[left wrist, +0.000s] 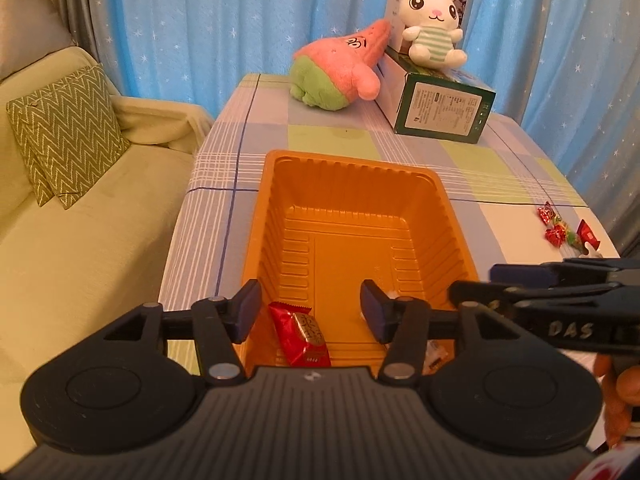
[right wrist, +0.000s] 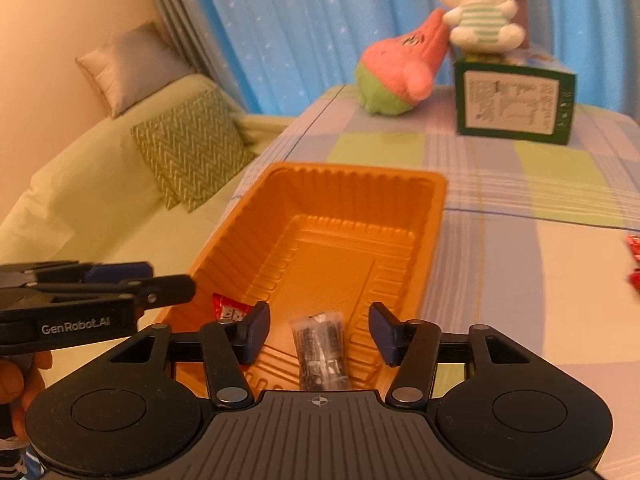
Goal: Organize snacks
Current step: 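Open both tools to drop the packets into the orange tray, then move both tools back toward the remaining snacks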
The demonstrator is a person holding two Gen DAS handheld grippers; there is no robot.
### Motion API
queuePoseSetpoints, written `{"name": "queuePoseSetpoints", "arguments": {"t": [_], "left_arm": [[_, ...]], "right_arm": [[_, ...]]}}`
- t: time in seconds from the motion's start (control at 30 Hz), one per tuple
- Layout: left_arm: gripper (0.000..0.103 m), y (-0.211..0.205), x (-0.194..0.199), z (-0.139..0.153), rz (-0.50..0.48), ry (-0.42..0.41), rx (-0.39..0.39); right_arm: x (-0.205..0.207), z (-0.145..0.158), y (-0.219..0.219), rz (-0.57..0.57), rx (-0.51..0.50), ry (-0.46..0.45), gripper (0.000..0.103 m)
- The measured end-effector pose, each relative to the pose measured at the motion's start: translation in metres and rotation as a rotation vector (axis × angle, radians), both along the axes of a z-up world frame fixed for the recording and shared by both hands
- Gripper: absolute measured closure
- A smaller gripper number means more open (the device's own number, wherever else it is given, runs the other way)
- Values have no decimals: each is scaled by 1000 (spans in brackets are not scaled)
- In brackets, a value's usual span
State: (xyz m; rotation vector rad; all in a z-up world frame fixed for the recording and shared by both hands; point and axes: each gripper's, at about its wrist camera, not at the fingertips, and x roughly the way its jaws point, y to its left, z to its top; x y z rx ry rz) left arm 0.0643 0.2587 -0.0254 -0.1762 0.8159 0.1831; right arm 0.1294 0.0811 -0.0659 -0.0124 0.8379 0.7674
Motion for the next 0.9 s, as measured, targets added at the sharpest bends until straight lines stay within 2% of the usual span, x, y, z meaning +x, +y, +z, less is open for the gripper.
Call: {"name": "queuePoseSetpoints", "arguments": {"t": [0.37, 0.63, 0.9], "left_arm": [[36, -54, -25, 26, -63, -57, -37], [35, -119, -31, 35, -148, -68, -62], [32, -182, -26, 38, -232, -55, -71]], "right_arm": [[-37, 31, -90, -204, -30, -66, 47], [-52, 41, -164, -332, -61, -75, 46], [-60, 49, -221, -398, -68, -82, 46]]}}
